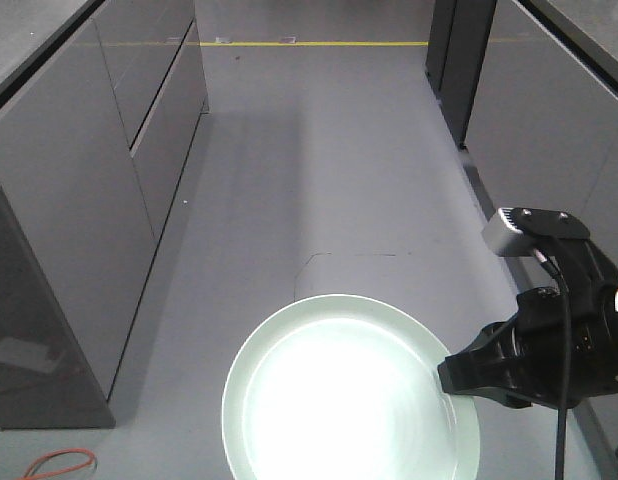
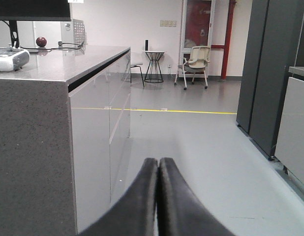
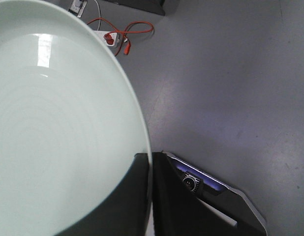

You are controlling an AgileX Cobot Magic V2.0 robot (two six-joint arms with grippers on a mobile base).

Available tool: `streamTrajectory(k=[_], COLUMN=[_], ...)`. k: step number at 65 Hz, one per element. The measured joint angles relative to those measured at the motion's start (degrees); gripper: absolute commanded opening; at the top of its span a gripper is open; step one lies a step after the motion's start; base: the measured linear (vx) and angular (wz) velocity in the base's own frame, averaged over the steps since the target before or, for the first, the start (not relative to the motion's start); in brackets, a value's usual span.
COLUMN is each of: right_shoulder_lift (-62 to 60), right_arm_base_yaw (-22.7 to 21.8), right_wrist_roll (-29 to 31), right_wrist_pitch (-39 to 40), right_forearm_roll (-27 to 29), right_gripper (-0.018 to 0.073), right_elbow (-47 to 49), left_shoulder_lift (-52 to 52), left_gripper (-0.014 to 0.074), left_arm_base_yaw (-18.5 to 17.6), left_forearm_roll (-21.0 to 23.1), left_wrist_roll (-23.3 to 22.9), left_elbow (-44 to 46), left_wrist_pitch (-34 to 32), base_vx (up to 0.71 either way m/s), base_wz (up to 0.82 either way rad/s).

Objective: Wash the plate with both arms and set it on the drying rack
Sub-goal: 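Hold the plate in the right gripper while driving down the aisle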

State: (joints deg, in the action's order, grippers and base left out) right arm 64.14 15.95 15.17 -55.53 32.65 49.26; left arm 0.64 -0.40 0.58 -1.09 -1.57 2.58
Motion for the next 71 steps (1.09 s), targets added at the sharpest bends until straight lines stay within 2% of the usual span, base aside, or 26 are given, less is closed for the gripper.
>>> streamTrajectory(k=[71], right_shoulder_lift=[0.0], right_arm_base_yaw=[0.0], right_wrist_roll=[0.0], right_wrist_pitch=[0.0], right_forearm_roll=[-0.05], right_gripper=[-0.0008], right_elbow=[0.0], left_shoulder_lift=[0.0], left_gripper=[-0.0006], left_arm_base_yaw=[0.0], left_forearm_roll=[0.0], left_wrist_roll=[0.0], left_elbow=[0.0], left_wrist_pitch=[0.0], base_vx=[0.24], base_wz=[0.01])
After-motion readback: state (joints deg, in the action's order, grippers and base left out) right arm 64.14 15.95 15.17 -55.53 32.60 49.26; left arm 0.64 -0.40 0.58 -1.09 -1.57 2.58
